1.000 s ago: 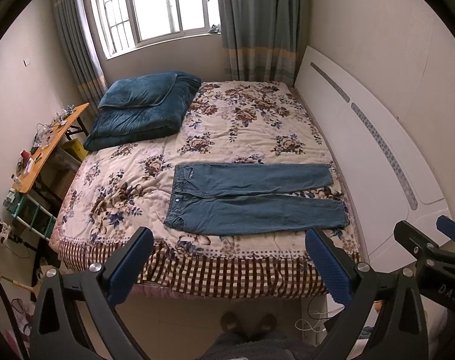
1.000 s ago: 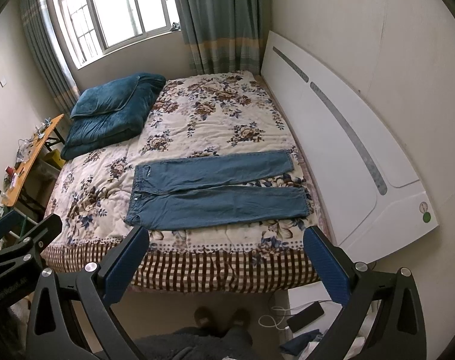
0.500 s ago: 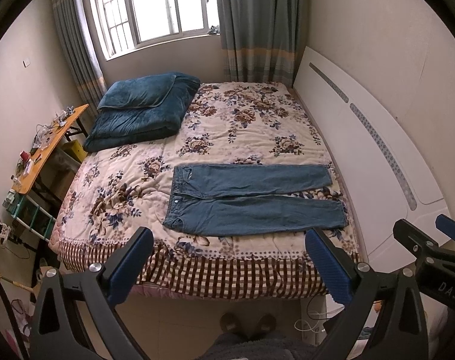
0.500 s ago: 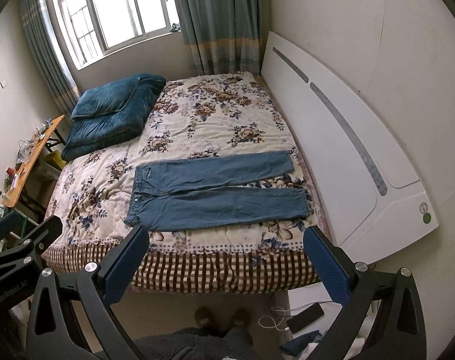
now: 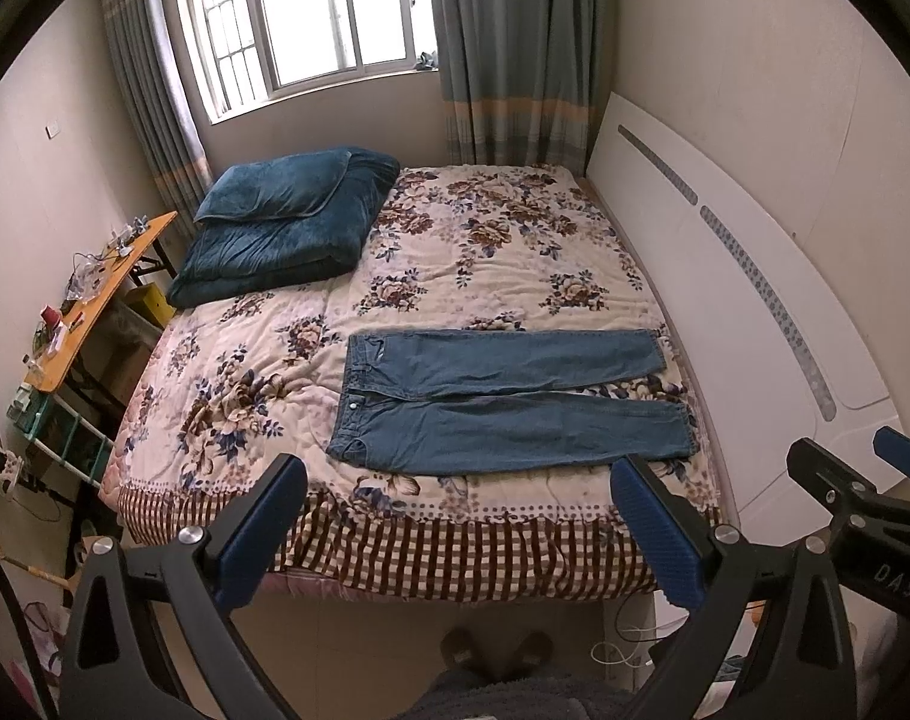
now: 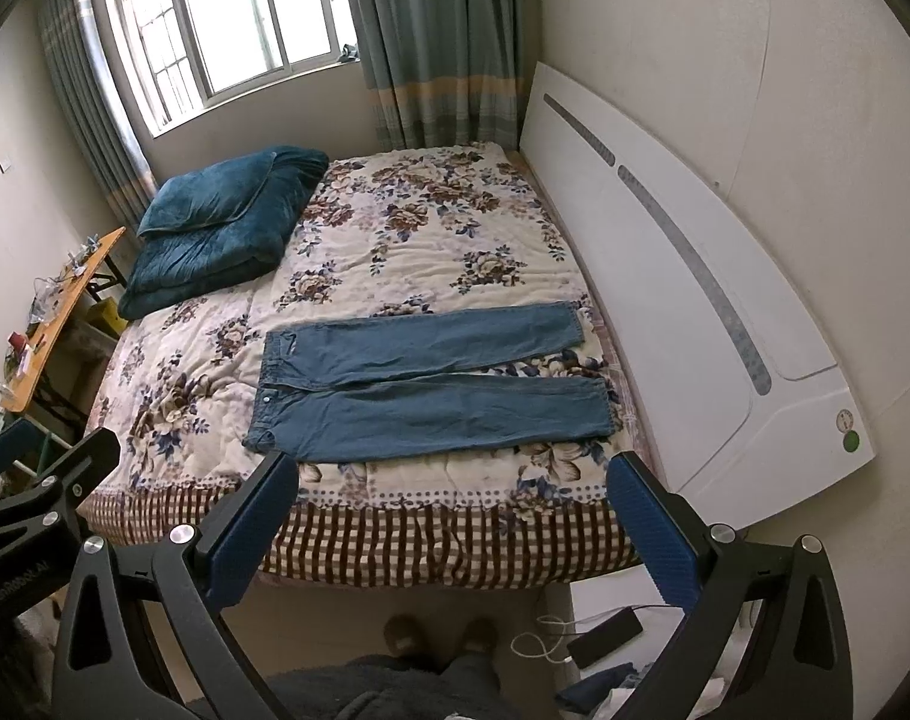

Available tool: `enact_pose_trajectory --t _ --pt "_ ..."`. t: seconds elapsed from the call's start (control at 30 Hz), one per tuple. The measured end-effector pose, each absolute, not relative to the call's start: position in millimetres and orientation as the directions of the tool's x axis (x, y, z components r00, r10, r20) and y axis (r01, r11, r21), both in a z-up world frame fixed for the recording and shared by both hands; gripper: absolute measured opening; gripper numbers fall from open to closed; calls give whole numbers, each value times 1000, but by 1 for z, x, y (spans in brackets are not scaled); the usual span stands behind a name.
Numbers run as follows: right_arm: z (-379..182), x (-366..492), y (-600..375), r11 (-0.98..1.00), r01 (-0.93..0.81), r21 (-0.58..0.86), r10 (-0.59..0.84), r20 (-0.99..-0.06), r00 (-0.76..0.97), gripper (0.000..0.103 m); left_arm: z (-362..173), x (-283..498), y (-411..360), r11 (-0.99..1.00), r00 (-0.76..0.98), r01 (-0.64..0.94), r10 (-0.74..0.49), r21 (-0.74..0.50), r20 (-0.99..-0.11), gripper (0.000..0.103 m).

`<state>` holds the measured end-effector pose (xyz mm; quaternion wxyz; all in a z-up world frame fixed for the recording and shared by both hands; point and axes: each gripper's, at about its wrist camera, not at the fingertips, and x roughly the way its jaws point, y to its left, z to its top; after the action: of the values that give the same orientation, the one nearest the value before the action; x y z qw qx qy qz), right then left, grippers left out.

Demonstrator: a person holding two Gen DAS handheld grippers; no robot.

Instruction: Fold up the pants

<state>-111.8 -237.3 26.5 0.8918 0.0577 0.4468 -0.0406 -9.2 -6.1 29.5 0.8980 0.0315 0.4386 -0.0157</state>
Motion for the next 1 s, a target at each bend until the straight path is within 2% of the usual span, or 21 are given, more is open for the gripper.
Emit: enact_pose_trajectory --t 1.0 --pt "16 -103 -240 992 107 69 -7 -808 589 103 31 -3 -12 997 601 56 1 44 -799 103"
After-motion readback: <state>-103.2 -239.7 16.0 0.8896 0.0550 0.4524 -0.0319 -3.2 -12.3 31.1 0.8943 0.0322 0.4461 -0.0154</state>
